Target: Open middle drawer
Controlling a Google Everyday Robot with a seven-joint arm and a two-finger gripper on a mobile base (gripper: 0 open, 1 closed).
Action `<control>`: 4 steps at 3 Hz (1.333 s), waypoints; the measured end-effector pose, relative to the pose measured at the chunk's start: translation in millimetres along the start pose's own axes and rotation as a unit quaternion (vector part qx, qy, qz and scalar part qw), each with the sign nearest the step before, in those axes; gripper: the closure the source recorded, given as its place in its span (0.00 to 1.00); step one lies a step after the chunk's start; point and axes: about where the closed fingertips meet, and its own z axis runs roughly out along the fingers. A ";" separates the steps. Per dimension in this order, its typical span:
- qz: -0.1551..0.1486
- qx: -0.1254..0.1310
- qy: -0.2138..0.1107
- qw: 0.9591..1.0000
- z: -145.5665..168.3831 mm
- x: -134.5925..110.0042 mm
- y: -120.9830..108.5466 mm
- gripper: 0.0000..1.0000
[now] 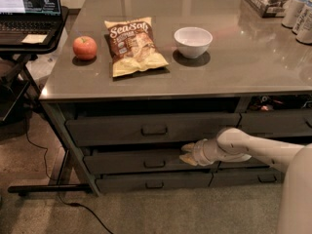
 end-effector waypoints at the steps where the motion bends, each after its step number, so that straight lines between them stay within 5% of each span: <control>1: 0.000 0.000 0.000 1.000 -1.6 -0.7 -0.2 1.00; 4: 0.000 -0.004 -0.003 1.000 -0.7 -0.7 1.0 1.00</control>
Offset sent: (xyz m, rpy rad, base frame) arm -0.0344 0.0101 -0.0103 0.0402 0.0193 0.0272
